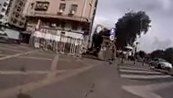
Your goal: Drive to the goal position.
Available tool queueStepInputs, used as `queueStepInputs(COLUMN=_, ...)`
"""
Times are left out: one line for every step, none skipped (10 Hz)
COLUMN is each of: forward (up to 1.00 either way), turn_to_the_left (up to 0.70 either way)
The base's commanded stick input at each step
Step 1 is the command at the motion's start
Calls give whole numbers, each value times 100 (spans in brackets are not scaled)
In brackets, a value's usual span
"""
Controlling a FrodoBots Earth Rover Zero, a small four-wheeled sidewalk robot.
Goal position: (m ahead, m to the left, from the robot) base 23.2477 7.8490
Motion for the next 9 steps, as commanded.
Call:
queueStepInputs(forward=70, turn_to_the_left=0)
queueStepInputs(forward=70, turn_to_the_left=0)
queueStepInputs(forward=70, turn_to_the_left=0)
queueStepInputs(forward=70, turn_to_the_left=0)
queueStepInputs(forward=70, turn_to_the_left=0)
queueStepInputs(forward=70, turn_to_the_left=0)
queueStepInputs(forward=70, turn_to_the_left=0)
queueStepInputs(forward=70, turn_to_the_left=0)
queueStepInputs(forward=70, turn_to_the_left=0)
